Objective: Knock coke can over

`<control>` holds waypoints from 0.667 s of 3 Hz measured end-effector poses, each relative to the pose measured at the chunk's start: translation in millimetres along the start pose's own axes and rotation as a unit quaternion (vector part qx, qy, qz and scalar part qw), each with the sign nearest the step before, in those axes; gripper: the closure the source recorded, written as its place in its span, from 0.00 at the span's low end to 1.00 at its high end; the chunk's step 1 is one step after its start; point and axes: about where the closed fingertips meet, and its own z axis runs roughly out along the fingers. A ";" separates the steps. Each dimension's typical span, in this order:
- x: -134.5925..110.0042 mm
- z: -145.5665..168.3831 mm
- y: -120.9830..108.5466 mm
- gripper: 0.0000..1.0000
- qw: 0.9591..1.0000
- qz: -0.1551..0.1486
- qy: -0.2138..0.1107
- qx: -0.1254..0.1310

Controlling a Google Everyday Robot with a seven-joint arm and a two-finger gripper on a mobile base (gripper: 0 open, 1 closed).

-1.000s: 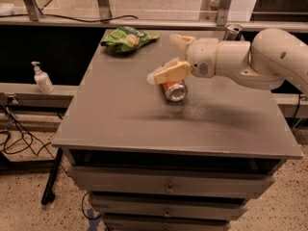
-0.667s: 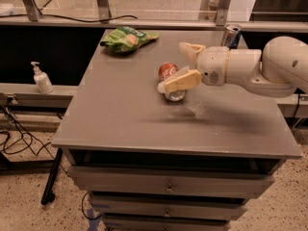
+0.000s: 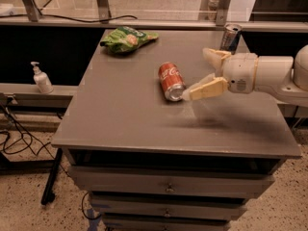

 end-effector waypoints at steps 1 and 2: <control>7.9 -44.1 -0.1 0.00 1.000 -0.006 0.014 0.011; 21.6 -103.3 2.4 0.00 0.999 0.002 0.026 0.036</control>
Offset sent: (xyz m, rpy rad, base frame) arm -0.0803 -0.1615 0.0050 -0.0577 0.0184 -0.1536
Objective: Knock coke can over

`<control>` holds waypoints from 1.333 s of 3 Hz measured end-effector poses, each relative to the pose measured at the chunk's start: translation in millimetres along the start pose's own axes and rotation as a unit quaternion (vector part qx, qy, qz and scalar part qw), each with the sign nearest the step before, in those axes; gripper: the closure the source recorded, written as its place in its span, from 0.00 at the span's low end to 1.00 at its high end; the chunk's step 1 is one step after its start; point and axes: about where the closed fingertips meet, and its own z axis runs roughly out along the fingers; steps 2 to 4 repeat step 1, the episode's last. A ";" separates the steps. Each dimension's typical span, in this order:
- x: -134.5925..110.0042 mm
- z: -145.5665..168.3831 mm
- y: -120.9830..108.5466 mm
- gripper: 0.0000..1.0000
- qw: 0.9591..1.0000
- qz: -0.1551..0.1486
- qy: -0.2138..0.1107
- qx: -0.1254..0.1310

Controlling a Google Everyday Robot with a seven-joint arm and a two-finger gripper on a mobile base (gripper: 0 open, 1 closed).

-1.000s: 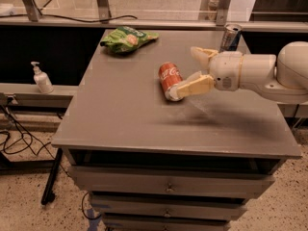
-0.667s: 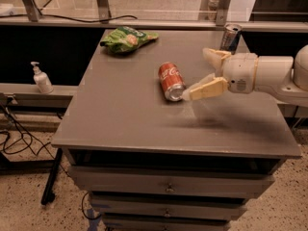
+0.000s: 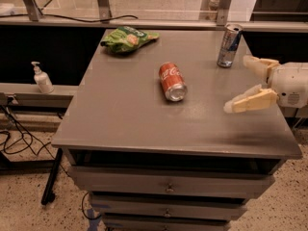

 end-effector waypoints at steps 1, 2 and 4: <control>-0.1 0.1 0.0 0.00 1.000 0.000 0.000 0.000; -0.1 0.1 0.0 0.00 1.000 0.000 0.000 0.000; -0.1 0.1 0.0 0.00 1.000 0.000 0.000 0.000</control>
Offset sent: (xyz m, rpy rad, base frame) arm 0.0000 0.0000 0.0000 0.0000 0.0000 0.0000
